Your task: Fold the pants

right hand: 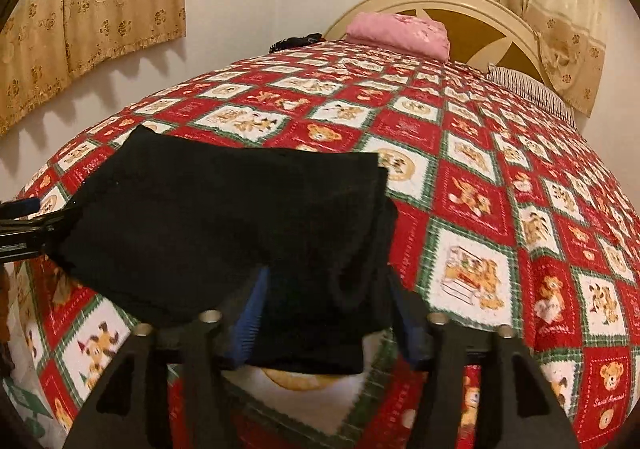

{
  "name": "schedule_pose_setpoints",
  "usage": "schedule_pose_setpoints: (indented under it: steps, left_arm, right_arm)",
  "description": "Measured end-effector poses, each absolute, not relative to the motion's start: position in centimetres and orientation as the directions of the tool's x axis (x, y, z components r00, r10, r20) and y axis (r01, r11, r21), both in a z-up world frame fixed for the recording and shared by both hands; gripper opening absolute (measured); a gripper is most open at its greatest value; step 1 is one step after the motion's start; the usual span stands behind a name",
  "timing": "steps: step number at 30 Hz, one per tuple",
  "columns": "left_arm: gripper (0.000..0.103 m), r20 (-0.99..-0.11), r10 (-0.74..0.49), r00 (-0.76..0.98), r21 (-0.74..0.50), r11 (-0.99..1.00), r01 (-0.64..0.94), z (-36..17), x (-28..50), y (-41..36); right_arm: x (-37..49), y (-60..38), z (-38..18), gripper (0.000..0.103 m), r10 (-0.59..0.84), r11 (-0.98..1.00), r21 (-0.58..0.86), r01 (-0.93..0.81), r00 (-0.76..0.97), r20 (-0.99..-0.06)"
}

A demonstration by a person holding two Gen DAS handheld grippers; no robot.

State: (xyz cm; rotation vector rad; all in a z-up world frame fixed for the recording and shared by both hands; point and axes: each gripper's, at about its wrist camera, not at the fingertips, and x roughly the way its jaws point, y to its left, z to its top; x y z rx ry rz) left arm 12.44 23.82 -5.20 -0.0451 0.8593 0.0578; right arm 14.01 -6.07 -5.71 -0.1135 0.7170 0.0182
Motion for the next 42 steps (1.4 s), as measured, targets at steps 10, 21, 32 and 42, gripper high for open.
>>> schedule_pose_setpoints:
  steps: [10, 21, 32, 42]
  left_arm:
    - [0.103, -0.679, 0.098, 0.727, 0.008, 0.992, -0.126, -2.0, 11.2, 25.5]
    - [0.103, -0.643, 0.037, 0.765, 0.064, 0.998, 0.006, -1.7, 13.8, 18.0]
    - [0.103, -0.7, 0.041, 0.713, 0.075, 0.997, 0.016, -5.0, 14.4, 15.8]
    - [0.103, -0.72, 0.012, 0.694, 0.024, 1.0, 0.007, -5.0, 13.7, 16.4]
  right_arm:
    - [10.3, -9.3, -2.1, 0.067, -0.038, 0.999, -0.003, 0.044, 0.831, -0.555]
    - [10.9, -6.0, -1.1, 0.01, 0.006, 0.999, -0.027, -0.023, 0.853, -0.523]
    - [13.4, -7.2, -6.2, 0.01, 0.066, 0.995, 0.1, -0.001, 0.758, -0.649]
    - [11.8, -6.3, -5.0, 0.03, 0.016, 0.995, 0.083, 0.05, 0.759, -0.651]
